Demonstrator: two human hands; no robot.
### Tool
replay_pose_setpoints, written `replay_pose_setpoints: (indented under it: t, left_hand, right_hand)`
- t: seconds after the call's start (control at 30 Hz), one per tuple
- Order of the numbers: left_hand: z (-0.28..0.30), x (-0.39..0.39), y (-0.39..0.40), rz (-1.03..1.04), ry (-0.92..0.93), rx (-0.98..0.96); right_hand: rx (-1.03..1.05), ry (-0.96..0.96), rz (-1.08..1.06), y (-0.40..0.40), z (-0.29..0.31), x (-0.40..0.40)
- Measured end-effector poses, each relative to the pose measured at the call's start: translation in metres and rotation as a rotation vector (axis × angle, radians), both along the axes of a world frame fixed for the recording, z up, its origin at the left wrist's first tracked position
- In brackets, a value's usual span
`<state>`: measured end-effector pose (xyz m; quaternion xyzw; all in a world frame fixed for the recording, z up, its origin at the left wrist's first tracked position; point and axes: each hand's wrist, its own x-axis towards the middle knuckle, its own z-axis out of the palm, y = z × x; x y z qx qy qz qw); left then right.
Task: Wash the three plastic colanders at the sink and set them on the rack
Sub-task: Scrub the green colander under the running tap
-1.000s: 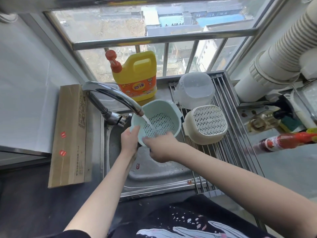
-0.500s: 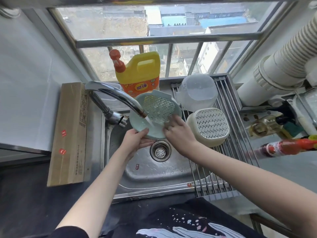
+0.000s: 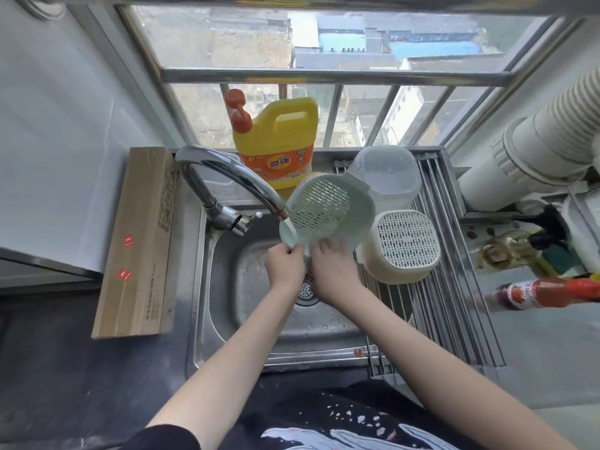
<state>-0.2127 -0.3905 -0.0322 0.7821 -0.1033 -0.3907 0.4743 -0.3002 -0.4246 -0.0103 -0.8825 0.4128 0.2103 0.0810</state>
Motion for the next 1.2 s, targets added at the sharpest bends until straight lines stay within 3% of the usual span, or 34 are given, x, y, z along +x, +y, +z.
replay_pose_setpoints:
  t: [0.07,0.17,0.23,0.33,0.4,0.5,0.57,0.67,0.8,0.97,1.03,1.1,1.2]
  left_hand:
    - [-0.001,-0.001,0.006,-0.039,-0.039,0.057]
    - [0.001,0.002,0.013,-0.019,-0.021,0.032]
    - [0.005,-0.001,0.01,-0.021,-0.044,0.018]
    - [0.009,-0.005,0.006,-0.029,-0.045,0.037]
    - [0.007,-0.003,0.008,0.019,0.028,0.029]
    - [0.009,0.001,0.009,0.041,0.13,0.025]
    - [0.014,-0.002,0.006,0.012,0.129,-0.005]
    - [0.009,-0.003,0.001,-0.086,0.033,0.041]
    - [0.003,0.003,0.004,-0.05,0.267,0.042]
    - [0.014,0.001,0.008,-0.084,0.536,0.017]
    - [0.013,0.002,0.012,-0.131,0.571,0.082]
    - [0.01,0.003,0.014,-0.168,0.571,0.157]
    - [0.012,0.005,0.018,-0.268,0.573,0.258]
  right_hand:
    - [0.19,-0.127,-0.044,-0.002,0.002,-0.002]
    - [-0.126,0.051,0.003,-0.023,0.005,-0.022]
    - [-0.154,0.161,-0.036,-0.018,0.004,-0.017]
    - [0.206,-0.14,-0.082,0.004,-0.003,0.004]
    - [0.235,-0.23,-0.059,-0.002,-0.001,-0.003]
    - [-0.153,0.136,0.015,-0.022,0.006,-0.019]
    - [-0.186,0.289,-0.023,-0.017,0.013,-0.012]
    - [0.095,0.038,-0.015,0.003,0.008,0.006]
    - [0.48,-0.405,-0.265,-0.008,-0.001,0.001]
    - [0.855,-0.829,-0.87,-0.021,0.007,0.008]
    - [0.915,-0.868,-1.154,-0.035,0.01,0.009]
    - [1.014,-0.844,-1.299,-0.044,0.009,0.011]
    - [1.143,-0.622,-1.137,-0.041,0.007,0.023]
